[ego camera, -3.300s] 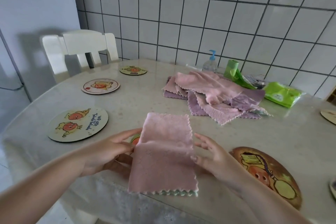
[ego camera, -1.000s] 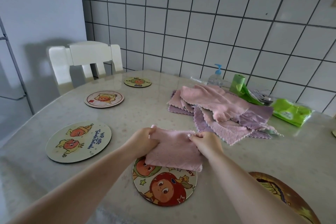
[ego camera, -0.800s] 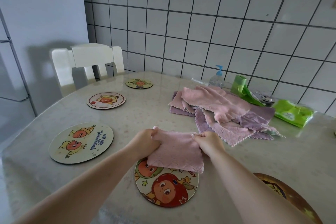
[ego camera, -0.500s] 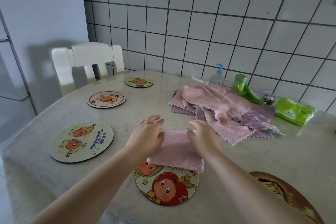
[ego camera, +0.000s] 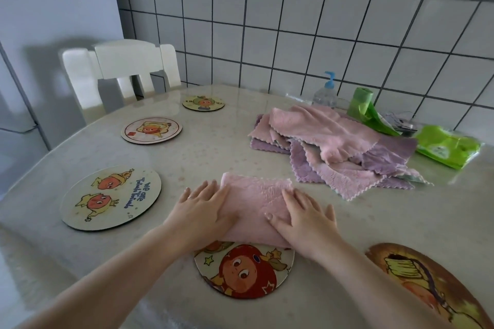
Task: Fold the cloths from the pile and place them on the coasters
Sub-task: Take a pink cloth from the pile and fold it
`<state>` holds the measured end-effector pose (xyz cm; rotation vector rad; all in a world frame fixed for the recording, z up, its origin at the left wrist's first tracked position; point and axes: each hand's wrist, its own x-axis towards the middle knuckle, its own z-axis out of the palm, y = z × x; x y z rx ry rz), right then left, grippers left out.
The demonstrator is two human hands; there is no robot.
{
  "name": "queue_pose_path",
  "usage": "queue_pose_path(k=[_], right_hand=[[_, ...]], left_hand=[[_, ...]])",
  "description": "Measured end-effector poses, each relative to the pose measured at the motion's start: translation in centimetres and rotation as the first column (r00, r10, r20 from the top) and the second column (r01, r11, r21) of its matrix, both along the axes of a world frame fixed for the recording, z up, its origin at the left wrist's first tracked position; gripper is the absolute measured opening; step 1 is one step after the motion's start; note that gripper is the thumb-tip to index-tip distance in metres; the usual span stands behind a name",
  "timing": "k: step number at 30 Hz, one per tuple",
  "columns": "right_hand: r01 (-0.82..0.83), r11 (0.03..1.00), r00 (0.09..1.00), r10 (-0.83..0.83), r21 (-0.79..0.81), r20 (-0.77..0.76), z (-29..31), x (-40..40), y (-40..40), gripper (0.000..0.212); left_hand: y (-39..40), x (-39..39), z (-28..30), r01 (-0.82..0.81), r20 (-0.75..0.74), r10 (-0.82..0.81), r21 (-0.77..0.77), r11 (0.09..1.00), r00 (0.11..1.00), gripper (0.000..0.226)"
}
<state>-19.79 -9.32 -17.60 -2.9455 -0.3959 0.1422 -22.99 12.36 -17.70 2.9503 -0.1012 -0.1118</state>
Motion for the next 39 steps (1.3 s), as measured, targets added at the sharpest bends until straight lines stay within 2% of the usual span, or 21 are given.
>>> queue_pose_path(k=[2,5,9,14,16,18,20,22,23,24,26,29,32,34,35,37,39], right_hand=[[-0.024,0.993,0.996,0.013,0.112,0.090,0.2,-0.1,-1.0,0.083],[-0.085,0.933,0.992,0.046,0.349,0.119,0.3,0.3,-1.2,0.075],[0.040,0.760,0.998,-0.004,0.649,-0.058,0.0,1.6,-0.8,0.073],[0.171,0.666,0.977,-0.020,0.726,-0.211,1.7,2.7,0.7,0.068],[0.257,0.600,0.956,-0.045,0.758,-0.288,3.4,3.3,1.4,0.062],[0.318,0.538,0.937,-0.053,0.780,-0.346,5.5,4.1,2.2,0.050],[0.382,0.455,0.914,-0.055,0.804,-0.403,8.0,5.1,2.8,0.037],[0.428,0.394,0.898,-0.080,0.813,-0.434,10.0,6.4,3.2,0.032],[0.446,0.376,0.890,-0.091,0.812,-0.447,10.9,7.1,3.5,0.031],[0.461,0.360,0.883,-0.095,0.811,-0.460,11.7,7.9,3.8,0.029],[0.485,0.311,0.871,-0.088,0.817,-0.483,12.8,9.8,4.7,0.026],[0.541,0.151,0.840,-0.039,0.827,-0.542,13.7,12.7,7.1,0.027],[0.663,-0.016,0.747,0.072,0.748,-0.661,13.1,16.2,10.3,0.027],[0.744,-0.089,0.667,0.169,0.663,-0.726,12.3,18.6,12.2,0.027],[0.774,-0.094,0.630,0.213,0.627,-0.747,11.8,19.8,13.1,0.026],[0.809,-0.043,0.576,0.261,0.586,-0.775,11.2,22.1,14.9,0.027],[0.820,0.001,0.555,0.245,0.572,-0.795,10.7,24.5,16.7,0.020]], left_hand=[[0.4,-0.5,0.4,-0.015,0.068,0.019,-0.059,0.998,0.998,0.083],[-0.1,-0.4,1.1,-0.004,0.086,0.032,-0.307,0.952,0.996,0.060],[-0.6,0.9,1.6,-0.076,0.038,0.115,-0.542,0.837,0.993,0.043],[-0.5,2.8,3.5,-0.239,-0.081,0.249,-0.664,0.709,0.965,0.035],[-0.6,3.1,5.3,-0.354,-0.181,0.334,-0.729,0.586,0.925,0.043],[-0.6,3.6,7.6,-0.459,-0.300,0.394,-0.787,0.413,0.869,0.051],[-0.2,4.2,9.9,-0.513,-0.424,0.388,-0.843,0.161,0.818,0.048],[0.6,5.3,11.8,-0.521,-0.533,0.290,-0.844,-0.125,0.795,0.043],[1.2,6.0,12.4,-0.522,-0.567,0.234,-0.822,-0.227,0.790,0.042],[1.9,6.7,12.9,-0.527,-0.587,0.193,-0.800,-0.285,0.786,0.042],[3.2,8.4,13.4,-0.541,-0.601,0.162,-0.785,-0.302,0.783,0.041],[5.7,11.4,13.7,-0.530,-0.592,0.157,-0.790,-0.310,0.791,0.040],[8.9,15.1,13.5,-0.540,-0.600,0.163,-0.786,-0.301,0.783,0.039],[11.2,17.8,13.1,-0.547,-0.604,0.174,-0.787,-0.285,0.778,0.037],[12.3,19.3,12.9,-0.548,-0.600,0.177,-0.792,-0.268,0.780,0.036],[14.5,22.6,12.5,-0.556,-0.587,0.177,-0.807,-0.198,0.790,0.036],[16.8,26.6,11.9,-0.541,-0.537,0.203,-0.840,-0.036,0.819,0.037]])
